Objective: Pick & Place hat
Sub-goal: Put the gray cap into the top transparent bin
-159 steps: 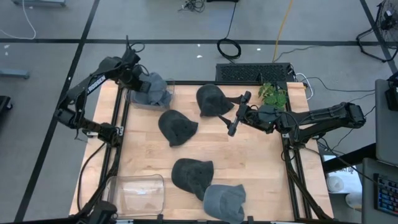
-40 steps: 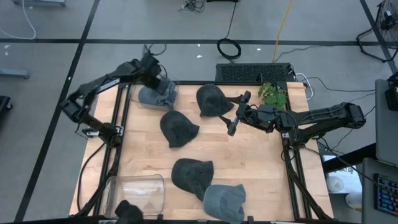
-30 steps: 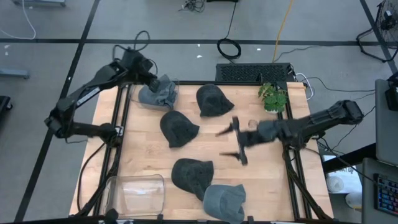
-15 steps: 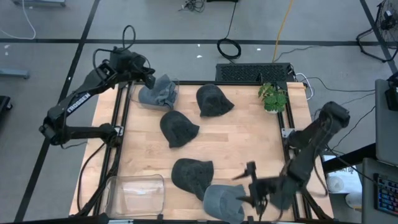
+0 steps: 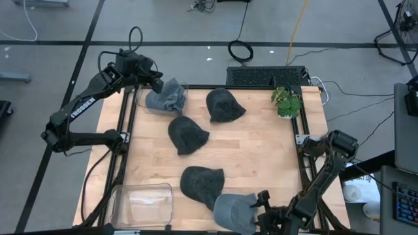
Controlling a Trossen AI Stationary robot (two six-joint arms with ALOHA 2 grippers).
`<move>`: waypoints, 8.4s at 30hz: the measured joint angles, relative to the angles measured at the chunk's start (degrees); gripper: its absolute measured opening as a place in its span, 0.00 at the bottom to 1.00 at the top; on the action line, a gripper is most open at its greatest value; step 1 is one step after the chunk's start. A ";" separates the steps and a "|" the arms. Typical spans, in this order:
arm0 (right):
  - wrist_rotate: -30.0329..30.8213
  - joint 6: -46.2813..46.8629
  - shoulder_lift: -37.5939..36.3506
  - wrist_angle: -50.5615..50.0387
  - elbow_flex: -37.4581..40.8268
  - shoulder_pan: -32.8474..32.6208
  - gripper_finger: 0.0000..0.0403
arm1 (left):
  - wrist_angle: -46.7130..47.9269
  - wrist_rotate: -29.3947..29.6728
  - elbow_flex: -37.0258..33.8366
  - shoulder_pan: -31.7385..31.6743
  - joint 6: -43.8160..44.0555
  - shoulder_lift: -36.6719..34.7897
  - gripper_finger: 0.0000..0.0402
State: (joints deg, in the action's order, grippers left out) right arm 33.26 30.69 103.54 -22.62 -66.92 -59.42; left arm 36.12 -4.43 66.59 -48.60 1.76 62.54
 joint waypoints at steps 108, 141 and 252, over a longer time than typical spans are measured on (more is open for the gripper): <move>16.40 -106.34 -15.76 62.72 0.04 57.41 0.00 | -16.95 -29.12 -0.06 12.56 21.89 7.38 0.70; 8.02 -105.66 -15.76 65.24 0.04 56.24 0.00 | -10.92 -34.45 -0.04 5.05 25.63 0.70 0.70; 17.55 -72.29 -15.80 51.27 0.04 57.99 0.63 | 34.58 -2.72 5.15 -11.75 -5.05 10.54 0.02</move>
State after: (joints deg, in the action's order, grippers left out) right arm 50.81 -41.59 87.74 28.65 -66.87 -1.42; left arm 70.70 -7.15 71.74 -60.35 -3.29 73.08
